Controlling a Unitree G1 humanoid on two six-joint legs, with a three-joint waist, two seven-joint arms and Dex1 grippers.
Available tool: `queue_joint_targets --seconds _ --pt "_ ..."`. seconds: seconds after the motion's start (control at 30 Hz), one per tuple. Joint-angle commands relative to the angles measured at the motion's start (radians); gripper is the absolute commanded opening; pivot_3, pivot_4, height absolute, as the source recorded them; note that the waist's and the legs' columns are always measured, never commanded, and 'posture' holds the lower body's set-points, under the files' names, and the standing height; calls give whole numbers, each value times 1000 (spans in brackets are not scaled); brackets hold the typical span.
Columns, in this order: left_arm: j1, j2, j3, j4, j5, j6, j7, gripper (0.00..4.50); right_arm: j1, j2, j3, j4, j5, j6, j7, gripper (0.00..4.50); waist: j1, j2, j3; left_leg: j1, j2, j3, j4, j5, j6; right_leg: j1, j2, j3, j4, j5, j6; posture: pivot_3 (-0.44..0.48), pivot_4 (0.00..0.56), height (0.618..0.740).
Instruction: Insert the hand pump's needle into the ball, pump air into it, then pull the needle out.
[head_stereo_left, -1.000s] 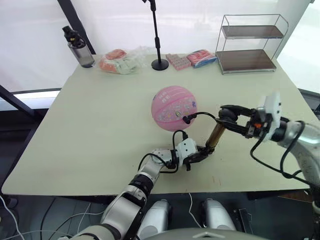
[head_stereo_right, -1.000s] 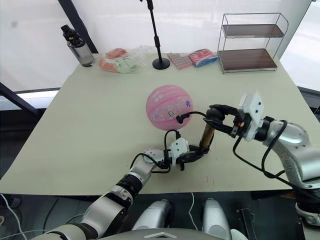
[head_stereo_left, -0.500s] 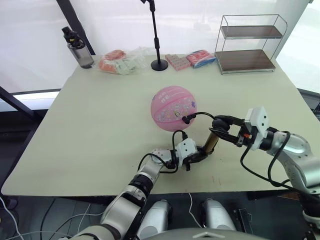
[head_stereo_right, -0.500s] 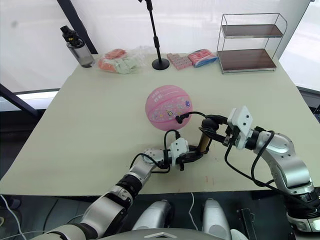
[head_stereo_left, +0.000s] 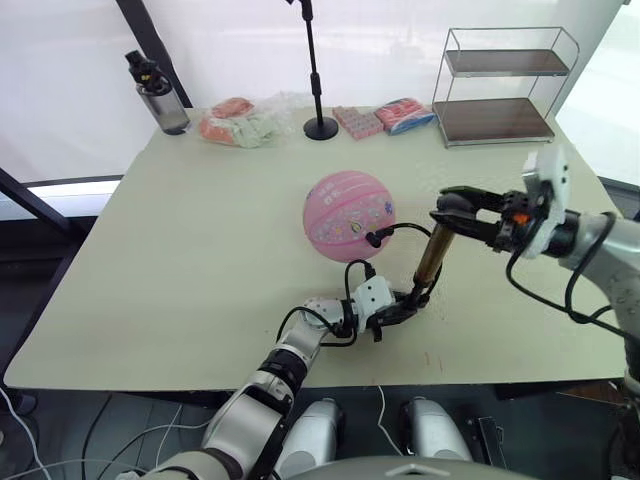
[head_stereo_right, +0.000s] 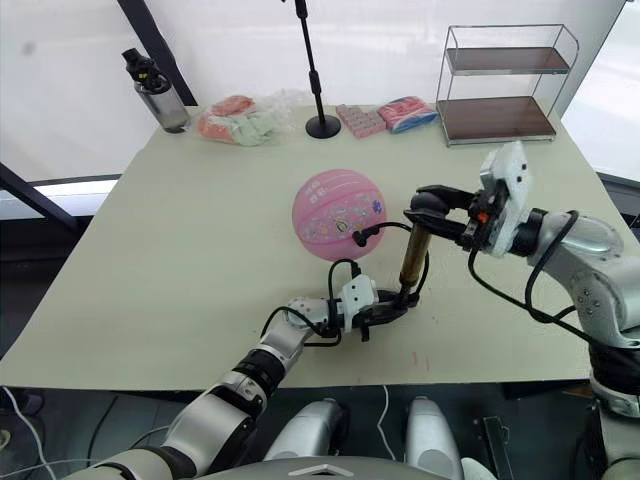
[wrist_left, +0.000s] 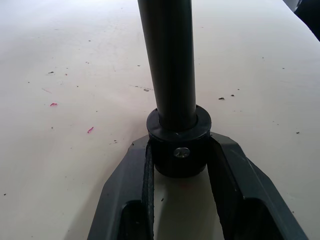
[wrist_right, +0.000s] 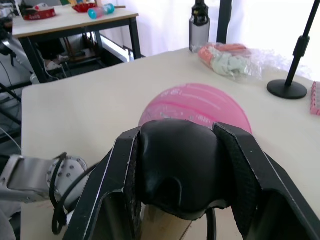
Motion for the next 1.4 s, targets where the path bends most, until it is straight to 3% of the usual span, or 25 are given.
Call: queue_joint_targets --seconds 0.03,0.47,0.83,1.4 --pt "47 5 -30 61 36 27 -14 1067 -53 -16 -67 -47 102 27 7 1653 0 0 0 0 0 0 0 0 0 0 0 0 0 0 0 0 150 740" --pt "42 4 -31 70 39 24 -15 1067 -188 -123 -142 22 156 68 26 1653 2 1 0 -1 0 0 0 0 0 0 -1 0 0 0 0 0 150 740" --pt "43 3 -29 70 37 25 -14 1067 -248 -135 -126 44 122 25 42 1653 5 0 1 -4 -1 0 0 0 0 -4 -1 0 0 0 0 0 150 740" --pt "49 4 -28 63 33 26 -15 1067 97 -43 39 -147 -104 -205 26 1653 -2 1 -1 1 0 1 0 0 0 1 0 0 0 -1 1 0 150 740"
